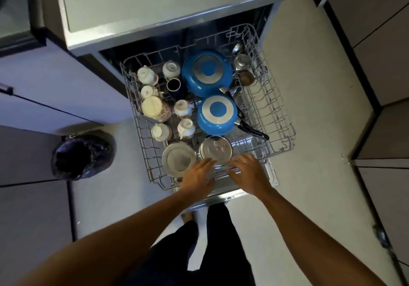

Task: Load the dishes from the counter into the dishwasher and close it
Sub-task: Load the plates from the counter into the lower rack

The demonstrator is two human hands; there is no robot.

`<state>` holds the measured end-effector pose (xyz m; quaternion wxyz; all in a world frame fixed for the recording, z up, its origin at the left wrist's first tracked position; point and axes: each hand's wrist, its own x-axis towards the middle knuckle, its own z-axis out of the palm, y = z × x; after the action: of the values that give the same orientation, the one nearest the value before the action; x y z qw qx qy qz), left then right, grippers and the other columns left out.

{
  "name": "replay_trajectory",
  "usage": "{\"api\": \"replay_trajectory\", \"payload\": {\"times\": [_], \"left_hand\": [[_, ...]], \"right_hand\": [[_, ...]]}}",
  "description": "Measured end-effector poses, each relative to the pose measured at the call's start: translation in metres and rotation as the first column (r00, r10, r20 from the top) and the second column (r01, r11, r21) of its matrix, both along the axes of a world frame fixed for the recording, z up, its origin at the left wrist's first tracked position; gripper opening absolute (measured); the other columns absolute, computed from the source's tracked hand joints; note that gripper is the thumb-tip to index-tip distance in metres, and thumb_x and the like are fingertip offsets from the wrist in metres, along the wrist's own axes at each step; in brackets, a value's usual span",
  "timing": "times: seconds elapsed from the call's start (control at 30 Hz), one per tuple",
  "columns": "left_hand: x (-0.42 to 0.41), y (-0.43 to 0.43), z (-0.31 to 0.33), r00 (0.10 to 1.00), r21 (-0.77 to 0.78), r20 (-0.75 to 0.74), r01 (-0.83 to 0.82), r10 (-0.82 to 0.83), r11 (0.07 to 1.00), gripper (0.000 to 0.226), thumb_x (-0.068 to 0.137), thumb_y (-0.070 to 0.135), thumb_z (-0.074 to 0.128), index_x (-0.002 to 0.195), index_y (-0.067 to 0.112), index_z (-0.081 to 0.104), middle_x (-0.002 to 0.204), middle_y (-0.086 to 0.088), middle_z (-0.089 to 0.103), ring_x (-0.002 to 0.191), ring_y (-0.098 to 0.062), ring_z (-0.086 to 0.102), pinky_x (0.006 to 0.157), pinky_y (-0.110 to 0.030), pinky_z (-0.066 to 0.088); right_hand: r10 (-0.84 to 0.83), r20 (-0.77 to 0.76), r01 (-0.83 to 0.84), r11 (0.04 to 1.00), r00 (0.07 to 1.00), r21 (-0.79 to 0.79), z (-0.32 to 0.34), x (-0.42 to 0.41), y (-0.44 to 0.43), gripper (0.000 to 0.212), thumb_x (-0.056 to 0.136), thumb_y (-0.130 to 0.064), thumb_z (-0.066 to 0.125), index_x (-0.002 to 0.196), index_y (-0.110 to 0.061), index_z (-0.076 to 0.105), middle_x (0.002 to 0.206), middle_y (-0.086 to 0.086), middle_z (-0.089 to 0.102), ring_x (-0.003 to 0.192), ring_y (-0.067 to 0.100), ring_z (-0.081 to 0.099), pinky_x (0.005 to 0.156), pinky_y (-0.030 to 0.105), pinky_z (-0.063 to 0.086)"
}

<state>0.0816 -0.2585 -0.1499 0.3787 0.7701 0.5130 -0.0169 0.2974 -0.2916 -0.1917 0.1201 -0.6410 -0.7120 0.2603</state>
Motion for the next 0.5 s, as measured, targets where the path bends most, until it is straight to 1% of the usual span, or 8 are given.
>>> {"api": "replay_trajectory", "payload": {"times": [0.07,0.13,0.2,0.23,0.3,0.37,0.43,0.5], "left_hand": [[0.008,-0.010,0.001,0.999,-0.053,-0.041,0.007,-0.010,0.999,0.064,0.087,0.024,0.063,0.147,0.017,0.042,0.150,-0.006,0.045,0.134,-0.031,0.044,0.108,-0.043,0.040],[0.016,-0.016,-0.002,0.997,-0.093,-0.080,-0.004,-0.003,0.996,0.065,0.088,0.029,0.059,0.150,0.019,0.038,0.151,-0.006,0.044,0.135,-0.030,0.043,0.108,-0.045,0.041],[0.025,-0.020,-0.009,0.996,-0.089,-0.083,-0.036,0.029,0.995,0.064,0.085,0.034,0.053,0.146,0.021,0.044,0.147,-0.006,0.050,0.131,-0.031,0.049,0.103,-0.047,0.045],[0.024,-0.019,-0.011,0.996,-0.076,-0.083,-0.047,0.041,0.996,0.060,0.083,0.034,0.052,0.142,0.022,0.050,0.142,-0.005,0.054,0.127,-0.031,0.052,0.101,-0.046,0.047],[0.030,-0.022,-0.013,0.994,-0.024,-0.072,-0.083,0.081,0.996,0.046,0.085,0.029,0.057,0.131,0.025,0.061,0.133,-0.003,0.062,0.119,-0.028,0.059,0.096,-0.044,0.051],[0.037,-0.018,-0.014,0.985,0.059,-0.035,-0.166,0.168,0.984,0.031,0.087,0.020,0.064,0.117,0.025,0.071,0.120,-0.002,0.070,0.105,-0.024,0.066,0.087,-0.037,0.055],[0.042,-0.016,-0.018,0.975,0.130,-0.010,-0.218,0.222,0.967,0.019,0.086,0.016,0.069,0.102,0.023,0.077,0.104,-0.002,0.075,0.088,-0.022,0.071,0.073,-0.029,0.053],[0.043,-0.014,-0.020,0.974,0.168,-0.008,-0.223,0.227,0.960,0.013,0.085,0.014,0.071,0.094,0.020,0.079,0.094,-0.003,0.076,0.080,-0.024,0.072,0.066,-0.028,0.052]], "right_hand": [[0.061,0.051,-0.063,0.997,0.997,0.037,-0.001,0.006,-0.002,0.016,0.090,-0.040,0.066,0.098,-0.029,0.074,0.095,-0.004,0.066,0.088,0.019,0.053,0.071,0.034,0.046],[0.112,0.109,-0.121,0.990,0.988,0.077,0.001,0.009,-0.004,0.015,0.091,-0.037,0.066,0.098,-0.027,0.076,0.087,0.000,0.064,0.082,0.021,0.052,0.066,0.032,0.043],[0.121,0.122,-0.133,0.987,0.985,0.092,0.000,0.015,-0.003,0.010,0.089,-0.032,0.072,0.096,-0.027,0.077,0.080,0.001,0.062,0.077,0.023,0.052,0.062,0.032,0.042],[0.106,0.111,-0.117,0.988,0.988,0.098,0.000,0.011,0.000,0.010,0.086,-0.030,0.075,0.096,-0.027,0.077,0.078,0.002,0.062,0.076,0.023,0.053,0.061,0.032,0.043],[0.086,0.083,-0.094,0.992,0.993,0.086,-0.002,0.008,-0.001,0.013,0.085,-0.028,0.077,0.098,-0.027,0.077,0.078,0.000,0.060,0.077,0.023,0.052,0.061,0.034,0.045],[0.078,0.041,-0.081,0.994,0.996,0.074,-0.005,0.010,-0.002,0.015,0.087,-0.030,0.074,0.101,-0.028,0.077,0.079,-0.002,0.058,0.079,0.021,0.049,0.062,0.035,0.044],[0.045,-0.009,-0.045,0.998,0.999,0.041,-0.007,0.012,-0.002,0.016,0.088,-0.032,0.071,0.102,-0.027,0.076,0.082,-0.003,0.057,0.082,0.019,0.047,0.064,0.033,0.040],[0.045,-0.023,-0.045,0.999,0.999,0.015,-0.007,0.013,-0.001,0.017,0.091,-0.035,0.067,0.103,-0.028,0.075,0.086,-0.003,0.057,0.084,0.019,0.047,0.067,0.033,0.038]]}}
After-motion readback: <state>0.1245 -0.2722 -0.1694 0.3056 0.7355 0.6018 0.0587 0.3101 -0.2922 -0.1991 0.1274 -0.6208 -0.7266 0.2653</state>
